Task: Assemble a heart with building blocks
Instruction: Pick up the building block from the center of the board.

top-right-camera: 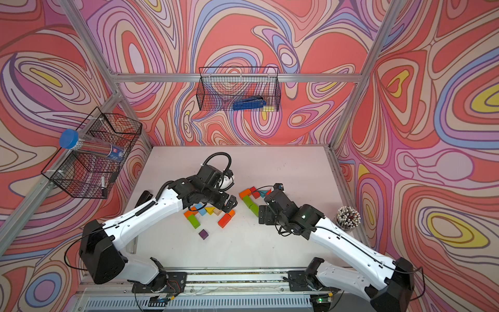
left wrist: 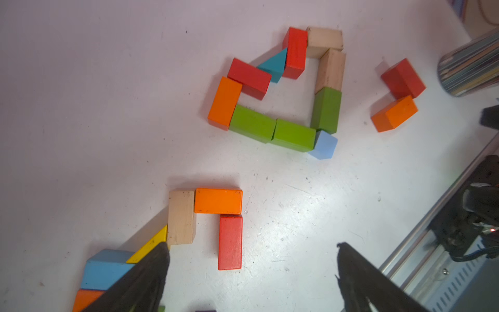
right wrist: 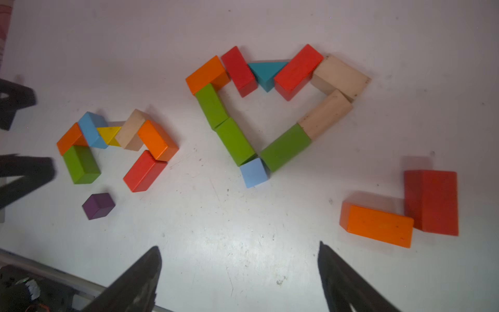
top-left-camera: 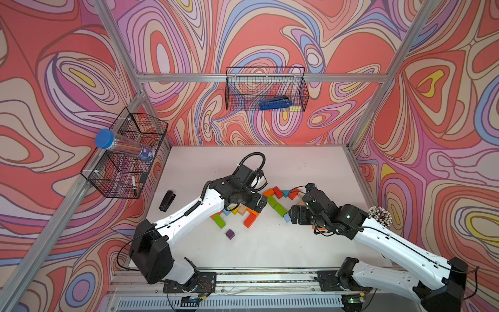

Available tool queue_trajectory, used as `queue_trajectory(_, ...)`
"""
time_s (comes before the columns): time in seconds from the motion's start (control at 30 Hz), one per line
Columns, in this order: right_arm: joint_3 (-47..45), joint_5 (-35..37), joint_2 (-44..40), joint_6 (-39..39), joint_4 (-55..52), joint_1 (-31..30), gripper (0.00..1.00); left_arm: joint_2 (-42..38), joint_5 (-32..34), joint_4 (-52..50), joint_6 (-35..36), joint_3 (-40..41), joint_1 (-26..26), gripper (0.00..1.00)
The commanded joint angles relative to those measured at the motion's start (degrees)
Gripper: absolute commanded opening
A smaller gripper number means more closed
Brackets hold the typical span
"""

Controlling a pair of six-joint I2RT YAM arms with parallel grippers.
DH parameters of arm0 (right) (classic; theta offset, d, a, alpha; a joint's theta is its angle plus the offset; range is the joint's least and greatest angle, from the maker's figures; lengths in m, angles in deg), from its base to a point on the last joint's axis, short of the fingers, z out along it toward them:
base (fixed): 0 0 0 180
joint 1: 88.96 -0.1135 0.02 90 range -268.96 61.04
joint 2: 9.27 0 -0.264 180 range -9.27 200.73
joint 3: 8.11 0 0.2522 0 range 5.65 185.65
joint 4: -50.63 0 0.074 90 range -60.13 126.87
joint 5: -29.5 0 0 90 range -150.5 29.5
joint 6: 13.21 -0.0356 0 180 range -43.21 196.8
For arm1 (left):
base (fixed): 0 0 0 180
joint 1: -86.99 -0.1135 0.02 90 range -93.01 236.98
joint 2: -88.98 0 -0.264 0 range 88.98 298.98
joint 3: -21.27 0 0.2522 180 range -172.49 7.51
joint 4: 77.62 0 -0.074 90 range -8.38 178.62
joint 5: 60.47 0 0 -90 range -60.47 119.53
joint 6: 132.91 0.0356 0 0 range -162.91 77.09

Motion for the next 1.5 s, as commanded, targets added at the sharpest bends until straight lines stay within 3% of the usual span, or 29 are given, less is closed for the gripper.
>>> queue_trajectory(0.0,-0.6,7.6,1.2,-9.4,-5.2,1.2,0.91,-1.4,-7.5,-2.5,3.0,-3.9,-2.2,1.00)
queue_trajectory(0.23,-2.6,7.5,2.9,-17.6,-8.5,7.7,0.92,-0.4,-10.1,-1.8,7.3,-9.6,-3.7,1.00)
queue_trajectory(0.4,-7.1,1.7,3.6,-17.8,-4.0,14.4,0.95,1.5,-13.3,-0.8,7.8,-10.3,-3.7,1.00)
queue_trajectory(0.53,-8.7,2.4,3.9,-20.2,-4.1,15.3,0.98,-0.2,-12.3,2.6,8.1,-6.3,-3.7,1.00)
queue_trajectory(0.73,-13.9,-0.4,2.6,-23.8,-2.7,16.7,0.98,-0.8,-11.6,-0.5,7.8,-7.7,-3.7,1.00)
queue_trajectory(1.3,-17.9,-7.3,7.2,-16.8,12.2,25.0,0.98,-0.1,-10.4,-2.0,8.4,-8.1,-3.7,0.99)
queue_trajectory(1.47,-16.0,-7.6,10.4,-14.0,13.7,25.5,0.89,-0.2,-9.6,-2.0,8.7,-7.7,-3.7,0.99)
